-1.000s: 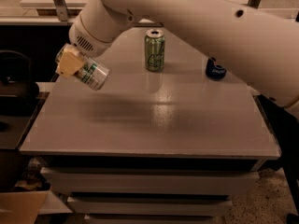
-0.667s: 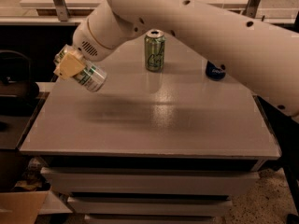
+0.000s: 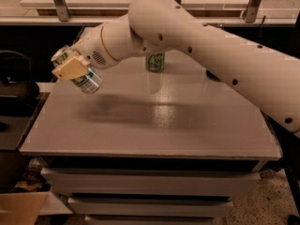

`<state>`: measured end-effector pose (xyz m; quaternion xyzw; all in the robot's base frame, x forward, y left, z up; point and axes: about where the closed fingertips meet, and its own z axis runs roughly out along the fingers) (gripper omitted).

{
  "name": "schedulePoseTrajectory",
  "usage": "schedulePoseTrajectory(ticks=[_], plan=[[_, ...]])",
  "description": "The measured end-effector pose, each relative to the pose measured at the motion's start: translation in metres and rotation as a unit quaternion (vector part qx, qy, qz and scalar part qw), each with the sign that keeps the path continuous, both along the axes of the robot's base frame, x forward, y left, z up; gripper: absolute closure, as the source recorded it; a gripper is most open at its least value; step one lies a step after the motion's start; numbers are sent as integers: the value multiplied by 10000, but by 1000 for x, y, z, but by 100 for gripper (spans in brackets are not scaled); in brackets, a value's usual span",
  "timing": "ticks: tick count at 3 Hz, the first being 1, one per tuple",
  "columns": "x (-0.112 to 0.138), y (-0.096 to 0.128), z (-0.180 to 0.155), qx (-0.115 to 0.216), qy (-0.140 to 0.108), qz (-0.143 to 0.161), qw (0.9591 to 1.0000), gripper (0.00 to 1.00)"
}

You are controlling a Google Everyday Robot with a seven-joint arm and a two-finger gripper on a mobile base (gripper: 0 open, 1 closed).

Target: Place 7up can upright

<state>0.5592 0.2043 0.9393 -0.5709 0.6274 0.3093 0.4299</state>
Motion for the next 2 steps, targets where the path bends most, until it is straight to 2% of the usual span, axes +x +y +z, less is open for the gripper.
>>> schedulePoseTrajectory(ticks=[2], plan=[[3,3,-7,843,-190,284,9959,100]])
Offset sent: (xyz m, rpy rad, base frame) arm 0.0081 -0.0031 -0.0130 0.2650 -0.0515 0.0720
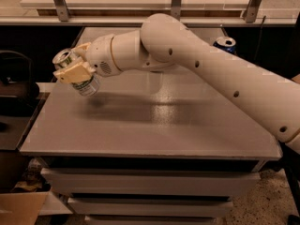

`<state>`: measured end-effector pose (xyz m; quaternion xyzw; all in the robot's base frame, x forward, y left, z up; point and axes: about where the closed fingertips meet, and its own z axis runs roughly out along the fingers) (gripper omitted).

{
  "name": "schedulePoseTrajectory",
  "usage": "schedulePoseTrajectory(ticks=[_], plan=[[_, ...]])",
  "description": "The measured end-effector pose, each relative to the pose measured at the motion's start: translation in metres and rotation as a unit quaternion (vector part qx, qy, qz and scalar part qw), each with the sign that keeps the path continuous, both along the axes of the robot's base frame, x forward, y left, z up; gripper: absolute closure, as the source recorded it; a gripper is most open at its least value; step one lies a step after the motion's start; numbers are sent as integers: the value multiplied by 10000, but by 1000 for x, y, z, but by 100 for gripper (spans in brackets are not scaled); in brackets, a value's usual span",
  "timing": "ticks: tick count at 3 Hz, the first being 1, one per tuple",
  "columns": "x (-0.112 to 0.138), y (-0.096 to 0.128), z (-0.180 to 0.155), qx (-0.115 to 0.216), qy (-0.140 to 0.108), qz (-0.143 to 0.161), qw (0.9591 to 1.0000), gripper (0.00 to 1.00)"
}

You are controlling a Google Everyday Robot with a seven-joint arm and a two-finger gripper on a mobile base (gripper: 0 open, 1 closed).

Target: Place 7up can upright

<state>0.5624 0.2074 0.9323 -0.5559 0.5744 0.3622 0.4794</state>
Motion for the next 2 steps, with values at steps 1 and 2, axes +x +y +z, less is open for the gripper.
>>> schedulePoseTrajectory(ticks=[1,2], plan=[[1,-1,-4,285,-53,69,9996,100],[2,-4,-4,539,-107,114,9984,100]])
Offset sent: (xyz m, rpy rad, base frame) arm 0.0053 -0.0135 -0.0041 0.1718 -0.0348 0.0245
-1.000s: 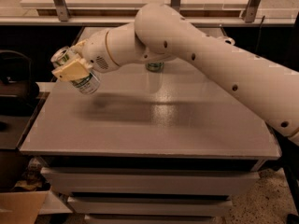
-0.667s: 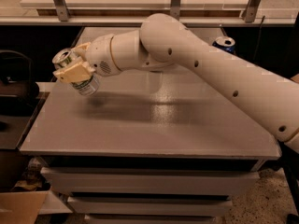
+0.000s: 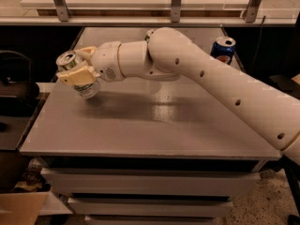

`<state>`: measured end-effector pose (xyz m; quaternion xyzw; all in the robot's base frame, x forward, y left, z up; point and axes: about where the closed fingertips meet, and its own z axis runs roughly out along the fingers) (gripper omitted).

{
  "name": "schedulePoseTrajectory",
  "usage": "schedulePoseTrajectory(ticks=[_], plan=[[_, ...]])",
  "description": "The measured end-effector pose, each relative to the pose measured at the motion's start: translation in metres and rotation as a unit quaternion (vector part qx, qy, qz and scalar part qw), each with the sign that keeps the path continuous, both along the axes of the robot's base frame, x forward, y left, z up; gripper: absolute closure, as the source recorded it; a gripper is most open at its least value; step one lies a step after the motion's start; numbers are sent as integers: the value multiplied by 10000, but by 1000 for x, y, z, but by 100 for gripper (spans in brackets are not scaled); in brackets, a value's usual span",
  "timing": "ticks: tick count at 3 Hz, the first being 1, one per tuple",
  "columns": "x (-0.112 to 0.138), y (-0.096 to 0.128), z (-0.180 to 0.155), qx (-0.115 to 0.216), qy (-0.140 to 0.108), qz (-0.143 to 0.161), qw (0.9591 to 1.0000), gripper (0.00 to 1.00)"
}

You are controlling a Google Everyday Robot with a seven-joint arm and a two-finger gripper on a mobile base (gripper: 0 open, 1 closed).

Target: Place 7up can upright

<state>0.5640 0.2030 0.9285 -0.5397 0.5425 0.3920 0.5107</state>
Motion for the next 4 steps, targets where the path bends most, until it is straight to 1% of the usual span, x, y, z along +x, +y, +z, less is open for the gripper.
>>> schedulePoseTrajectory(ticks=[2,3,4], plan=[[0,-7,3,409,-88,138,9990,100],[0,-10,3,571,-88,197,9981,100],[1,-10,2,560,-48,191,9982,100]])
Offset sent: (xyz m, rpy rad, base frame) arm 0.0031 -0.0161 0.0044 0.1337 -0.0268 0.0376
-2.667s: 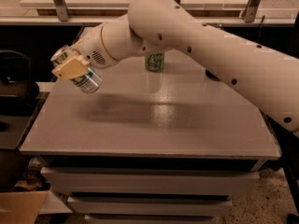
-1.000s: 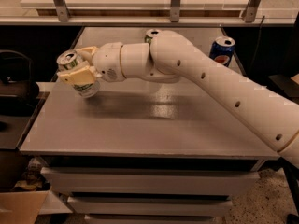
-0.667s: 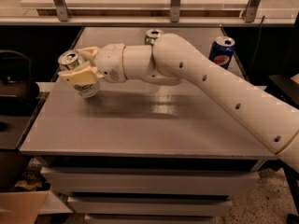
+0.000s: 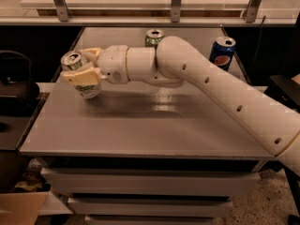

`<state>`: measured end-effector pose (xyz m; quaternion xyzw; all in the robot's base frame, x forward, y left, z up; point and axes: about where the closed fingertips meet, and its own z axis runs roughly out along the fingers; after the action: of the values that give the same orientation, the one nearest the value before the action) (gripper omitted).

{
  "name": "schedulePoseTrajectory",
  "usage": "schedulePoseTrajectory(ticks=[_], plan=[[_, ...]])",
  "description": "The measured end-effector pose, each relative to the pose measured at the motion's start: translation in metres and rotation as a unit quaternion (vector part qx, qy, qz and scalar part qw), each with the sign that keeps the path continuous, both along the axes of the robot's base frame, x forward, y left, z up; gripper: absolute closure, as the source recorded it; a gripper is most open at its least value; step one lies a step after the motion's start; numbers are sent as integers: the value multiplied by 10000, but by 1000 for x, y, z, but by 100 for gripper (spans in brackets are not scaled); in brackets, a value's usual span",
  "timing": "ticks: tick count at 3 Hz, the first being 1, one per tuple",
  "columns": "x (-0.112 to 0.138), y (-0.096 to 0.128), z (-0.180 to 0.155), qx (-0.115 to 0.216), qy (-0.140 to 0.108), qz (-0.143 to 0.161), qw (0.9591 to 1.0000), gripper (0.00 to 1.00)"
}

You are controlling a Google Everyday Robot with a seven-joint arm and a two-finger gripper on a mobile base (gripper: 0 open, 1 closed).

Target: Place 7up can upright

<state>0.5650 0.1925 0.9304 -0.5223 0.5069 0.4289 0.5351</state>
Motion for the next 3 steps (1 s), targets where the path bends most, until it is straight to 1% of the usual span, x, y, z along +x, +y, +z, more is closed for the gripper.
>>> schedulePoseTrajectory(ticks=[1,2,3], plan=[[1,-1,-3,1,47,-7,10000,100],[2,-2,-6,15,86,-39,10000,82],[2,-3,-8,56,85,-15,9999,59]])
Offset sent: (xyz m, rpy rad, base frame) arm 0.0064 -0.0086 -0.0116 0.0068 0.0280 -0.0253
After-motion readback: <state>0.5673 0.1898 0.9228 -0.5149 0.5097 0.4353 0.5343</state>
